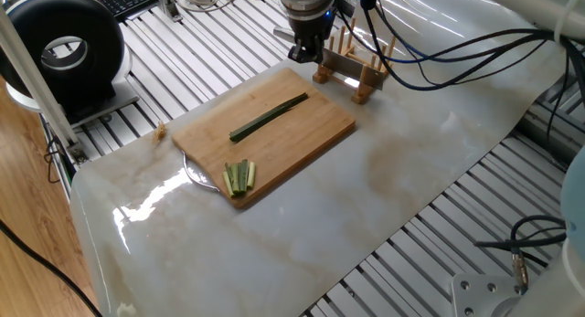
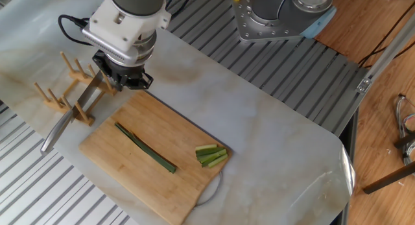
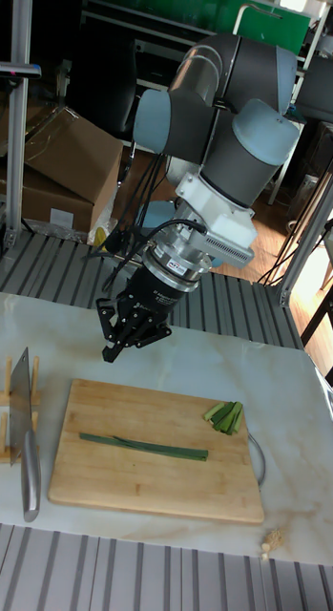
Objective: Chop the green garlic
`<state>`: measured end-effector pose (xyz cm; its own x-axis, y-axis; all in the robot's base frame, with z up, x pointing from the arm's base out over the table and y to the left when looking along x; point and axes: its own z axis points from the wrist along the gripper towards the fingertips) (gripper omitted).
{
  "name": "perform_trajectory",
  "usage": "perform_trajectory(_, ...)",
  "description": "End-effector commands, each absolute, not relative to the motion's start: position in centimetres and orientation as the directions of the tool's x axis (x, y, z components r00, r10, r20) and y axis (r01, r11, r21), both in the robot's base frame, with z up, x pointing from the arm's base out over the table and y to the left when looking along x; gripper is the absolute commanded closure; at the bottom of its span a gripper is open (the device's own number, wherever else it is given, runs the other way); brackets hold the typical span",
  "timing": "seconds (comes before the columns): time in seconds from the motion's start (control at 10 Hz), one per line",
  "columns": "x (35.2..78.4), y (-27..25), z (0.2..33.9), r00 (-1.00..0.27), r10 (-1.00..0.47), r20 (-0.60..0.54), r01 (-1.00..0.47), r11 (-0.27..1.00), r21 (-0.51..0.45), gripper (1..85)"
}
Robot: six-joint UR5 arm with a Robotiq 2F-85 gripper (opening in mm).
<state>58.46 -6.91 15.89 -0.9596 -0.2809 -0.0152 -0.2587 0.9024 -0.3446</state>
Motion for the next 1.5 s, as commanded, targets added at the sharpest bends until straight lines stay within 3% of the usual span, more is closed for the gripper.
perform_trajectory(0.0,58.7,-7.5,16.1,-0.951,-0.308,-0.022,-0.281,0.894,-0.35,84.3)
perform_trajectory(0.4,59.0,-8.0,16.1,-0.948,-0.318,-0.024,-0.289,0.89,-0.353,84.3)
perform_trajectory(1.4,59.3,-5.7,16.1,-0.937,-0.344,-0.055,-0.32,0.912,-0.258,84.3)
